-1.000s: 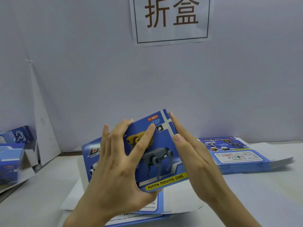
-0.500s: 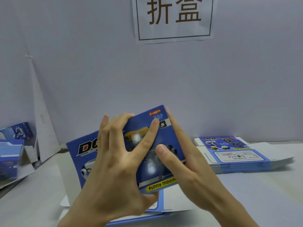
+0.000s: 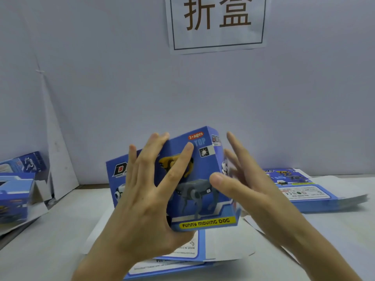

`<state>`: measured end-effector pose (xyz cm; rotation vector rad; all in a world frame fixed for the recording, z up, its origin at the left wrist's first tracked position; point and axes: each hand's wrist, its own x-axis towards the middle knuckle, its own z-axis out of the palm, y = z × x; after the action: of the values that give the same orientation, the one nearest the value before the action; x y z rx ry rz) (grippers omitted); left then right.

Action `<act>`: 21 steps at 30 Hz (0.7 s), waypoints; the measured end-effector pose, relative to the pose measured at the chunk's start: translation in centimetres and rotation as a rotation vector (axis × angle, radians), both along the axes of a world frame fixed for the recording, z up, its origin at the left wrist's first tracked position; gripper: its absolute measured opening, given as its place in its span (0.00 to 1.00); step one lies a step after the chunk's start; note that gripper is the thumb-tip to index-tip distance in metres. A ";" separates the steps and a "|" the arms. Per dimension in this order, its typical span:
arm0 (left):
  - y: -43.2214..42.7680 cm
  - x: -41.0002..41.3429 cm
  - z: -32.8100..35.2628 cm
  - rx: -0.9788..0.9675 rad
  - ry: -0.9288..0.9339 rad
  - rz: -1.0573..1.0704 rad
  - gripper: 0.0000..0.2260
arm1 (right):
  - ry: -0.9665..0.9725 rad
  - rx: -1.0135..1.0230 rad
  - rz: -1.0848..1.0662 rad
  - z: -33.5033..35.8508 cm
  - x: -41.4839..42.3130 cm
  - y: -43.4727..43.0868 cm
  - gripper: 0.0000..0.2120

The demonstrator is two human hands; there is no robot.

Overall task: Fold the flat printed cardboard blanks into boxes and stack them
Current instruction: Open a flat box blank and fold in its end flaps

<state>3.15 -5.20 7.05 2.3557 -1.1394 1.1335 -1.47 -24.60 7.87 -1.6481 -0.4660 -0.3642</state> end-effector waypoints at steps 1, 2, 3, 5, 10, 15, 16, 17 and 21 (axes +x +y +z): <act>0.1 0.2 0.0 0.009 -0.002 0.009 0.45 | 0.030 -0.014 -0.020 0.1 0.1 -0.1 0.39; 0.1 0.5 -0.2 0.006 -0.005 0.035 0.44 | 0.030 0.001 -0.063 0.2 0.2 -0.1 0.38; 0.1 0.7 -0.4 -0.032 -0.006 0.073 0.44 | 0.003 0.050 -0.123 0.1 0.5 -0.2 0.36; -0.1 1.1 -0.9 -0.240 0.062 0.133 0.42 | -0.066 0.165 -0.253 -0.2 0.7 -0.1 0.38; -0.3 1.8 -1.1 -1.119 0.668 -0.183 0.40 | -0.003 0.380 -0.246 0.0 1.7 -0.2 0.40; 0.1 2.5 -1.2 -1.203 0.997 -0.523 0.43 | 0.272 0.151 -0.059 0.0 2.0 -1.2 0.32; 0.2 2.7 -1.3 -1.174 0.916 -0.510 0.40 | 0.306 0.086 -0.073 -0.2 1.8 -1.4 0.37; 0.3 2.9 -1.4 -1.125 0.849 -0.503 0.40 | 0.302 0.057 -0.147 -0.5 1.8 -1.9 0.41; 0.8 3.2 -2.6 -0.795 0.823 -0.461 0.55 | 0.150 0.082 -0.322 -0.5 2.3 -3.1 0.28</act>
<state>6.37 -4.37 4.43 1.5367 -0.6721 0.2753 0.79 -27.68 7.38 -1.6570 -0.0699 -0.4862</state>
